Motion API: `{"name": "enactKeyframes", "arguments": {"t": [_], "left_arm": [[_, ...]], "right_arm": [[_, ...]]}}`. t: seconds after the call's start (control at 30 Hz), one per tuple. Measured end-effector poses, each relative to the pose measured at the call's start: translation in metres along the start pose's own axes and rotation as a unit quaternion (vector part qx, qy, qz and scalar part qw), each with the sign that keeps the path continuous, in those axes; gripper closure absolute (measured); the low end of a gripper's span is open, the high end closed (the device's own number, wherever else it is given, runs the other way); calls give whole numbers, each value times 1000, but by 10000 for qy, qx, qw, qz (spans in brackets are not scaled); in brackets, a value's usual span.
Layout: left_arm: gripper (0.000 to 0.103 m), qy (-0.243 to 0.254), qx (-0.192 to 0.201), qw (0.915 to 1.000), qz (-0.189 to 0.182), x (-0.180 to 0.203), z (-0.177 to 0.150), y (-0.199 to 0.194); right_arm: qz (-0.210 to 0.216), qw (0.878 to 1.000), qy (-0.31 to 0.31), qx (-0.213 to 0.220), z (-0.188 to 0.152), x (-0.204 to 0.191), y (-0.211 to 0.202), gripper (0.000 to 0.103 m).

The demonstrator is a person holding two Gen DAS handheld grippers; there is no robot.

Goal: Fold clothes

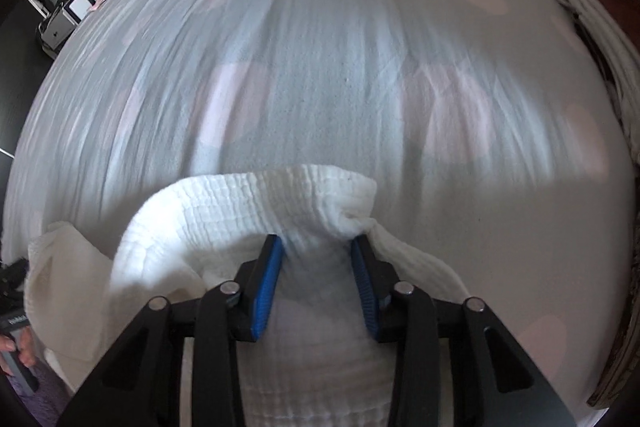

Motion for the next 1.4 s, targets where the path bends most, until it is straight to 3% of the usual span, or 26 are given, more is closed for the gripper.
{"name": "enactKeyframes", "arguments": {"t": [0.1, 0.13, 0.17, 0.2, 0.23, 0.4, 0.57, 0.77, 0.9, 1.07, 1.2, 1.4], "left_arm": [[55, 158, 91, 9998, -10, 8, 1, -5], [65, 206, 142, 9997, -4, 10, 2, -8], [69, 253, 192, 9995, 1, 12, 2, -11], [82, 300, 243, 9993, 7, 14, 3, -14], [90, 348, 294, 9990, 13, 16, 4, -17], [92, 204, 878, 9958, 137, 8, 28, -53], [92, 292, 1468, 9880, 369, -6, 88, -95], [92, 397, 2168, 9733, 645, -22, 161, -148], [92, 478, 2617, 9604, 827, -31, 210, -183], [92, 819, 2890, 9466, 1176, -16, 282, -190], [92, 1045, 2637, 9483, 1423, -11, 312, -143], [92, 1017, 2251, 9566, 1545, -23, 316, -83]], "right_arm": [[-80, 9999, -95, 104, -4, -3, -5, 93], [-105, 9998, -94, 124, -4, -3, -7, 95], [-134, 9998, -79, 149, -5, -3, -10, 98], [-163, 9997, -63, 174, -5, -3, -12, 99], [-207, 9995, -32, 216, -4, -2, -17, 100], [-526, 9958, 100, 747, 14, 13, -66, 100], [-924, 9850, 8, 1456, 57, 36, -141, 100], [-1301, 9713, -346, 1963, 102, 40, -211, 101], [-1607, 9599, -586, 2223, 141, 37, -228, 101], [-1885, 9471, -474, 2555, 209, 47, -231, 101], [-1983, 9438, -411, 2614, 255, 57, -212, 101], [-1987, 9556, -520, 2111, 269, 70, -115, 100]]}}
Point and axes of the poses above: each gripper's, at about its wrist camera, not at the fingertips, and y roughly the way its jaws point, x to its right, z to its top, the point moved 9 cm from there along y, roughly the way its jaws point, and after that the axes turned 11 degrees about x, right-handed, at the moved point
